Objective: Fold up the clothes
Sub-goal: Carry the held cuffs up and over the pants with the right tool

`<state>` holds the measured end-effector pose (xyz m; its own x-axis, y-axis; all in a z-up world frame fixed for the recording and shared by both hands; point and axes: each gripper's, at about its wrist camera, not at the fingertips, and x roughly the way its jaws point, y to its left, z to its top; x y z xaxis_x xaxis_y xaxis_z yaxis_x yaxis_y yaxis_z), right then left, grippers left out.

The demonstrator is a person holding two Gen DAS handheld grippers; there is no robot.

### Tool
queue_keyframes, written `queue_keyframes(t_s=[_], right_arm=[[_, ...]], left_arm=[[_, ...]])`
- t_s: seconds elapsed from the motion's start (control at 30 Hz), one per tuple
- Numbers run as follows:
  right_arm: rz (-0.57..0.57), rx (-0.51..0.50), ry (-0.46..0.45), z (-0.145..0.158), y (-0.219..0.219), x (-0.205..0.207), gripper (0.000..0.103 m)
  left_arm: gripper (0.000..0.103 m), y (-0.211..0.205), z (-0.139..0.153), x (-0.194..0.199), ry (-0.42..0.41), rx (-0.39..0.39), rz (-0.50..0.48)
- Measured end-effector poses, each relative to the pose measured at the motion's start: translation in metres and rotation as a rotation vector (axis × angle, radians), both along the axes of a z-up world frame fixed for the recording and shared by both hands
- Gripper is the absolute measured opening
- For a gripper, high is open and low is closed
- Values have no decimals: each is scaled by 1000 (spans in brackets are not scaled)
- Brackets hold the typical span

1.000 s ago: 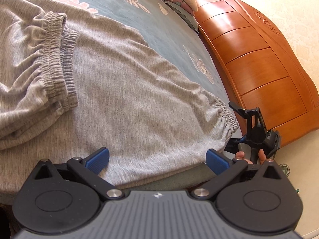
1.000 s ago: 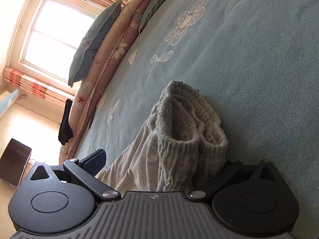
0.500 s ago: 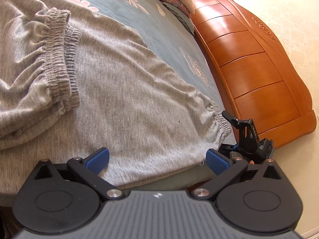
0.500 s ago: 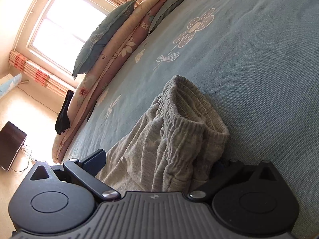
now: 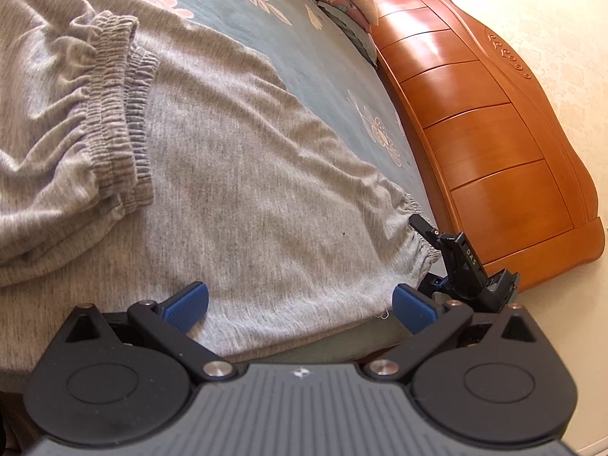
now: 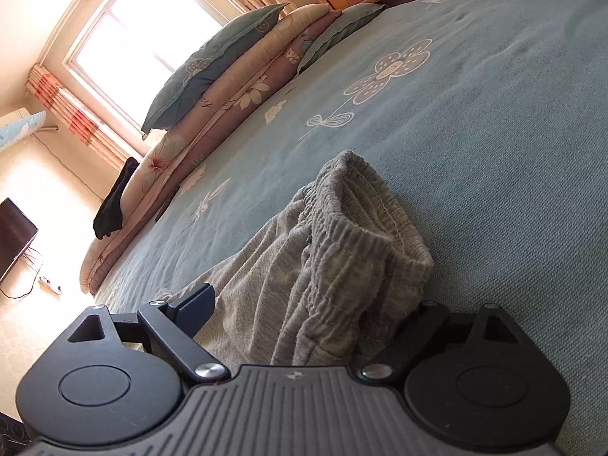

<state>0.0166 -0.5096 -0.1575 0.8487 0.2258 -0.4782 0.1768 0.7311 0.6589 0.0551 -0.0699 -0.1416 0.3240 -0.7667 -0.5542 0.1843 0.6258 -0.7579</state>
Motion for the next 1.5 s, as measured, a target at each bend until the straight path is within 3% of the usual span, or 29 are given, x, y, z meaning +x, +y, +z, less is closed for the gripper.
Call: queue_keyframes(t_s=[0.27,0.43,0.53,0.6,0.7,0.77,0.97,1.17,1.33,1.5], right_arm=[[-20,31,58,-7,-20,-6,45],[-23,16,106,-3,-18,-3,45],[-31,15,81,-4,-15,-7,48],[-25,62,43,-10,-19,-12,56],[-54,191,8,-17,-32,-17,56],[-63,216,13,-18,-34,-17,56],[-76,167,79,-10,-29,-13,39],[-76,82,55,23,-7,-16,36],[-47,-64,47,75,28,-14,35],[-2,-244,52,119,77,-8,35]], left_arm=[[102,-1,0,3,18,-3,10],[102,-2,4,8,57,17,2],[102,-7,21,11,41,118,-34],[102,-8,37,10,-18,184,-60],[102,-2,54,10,-53,203,-71],[102,6,62,11,-61,209,-56],[102,29,101,8,-148,265,-7],[102,66,142,7,-233,389,69],[102,102,150,4,-225,473,147],[102,129,140,-4,-191,479,192]])
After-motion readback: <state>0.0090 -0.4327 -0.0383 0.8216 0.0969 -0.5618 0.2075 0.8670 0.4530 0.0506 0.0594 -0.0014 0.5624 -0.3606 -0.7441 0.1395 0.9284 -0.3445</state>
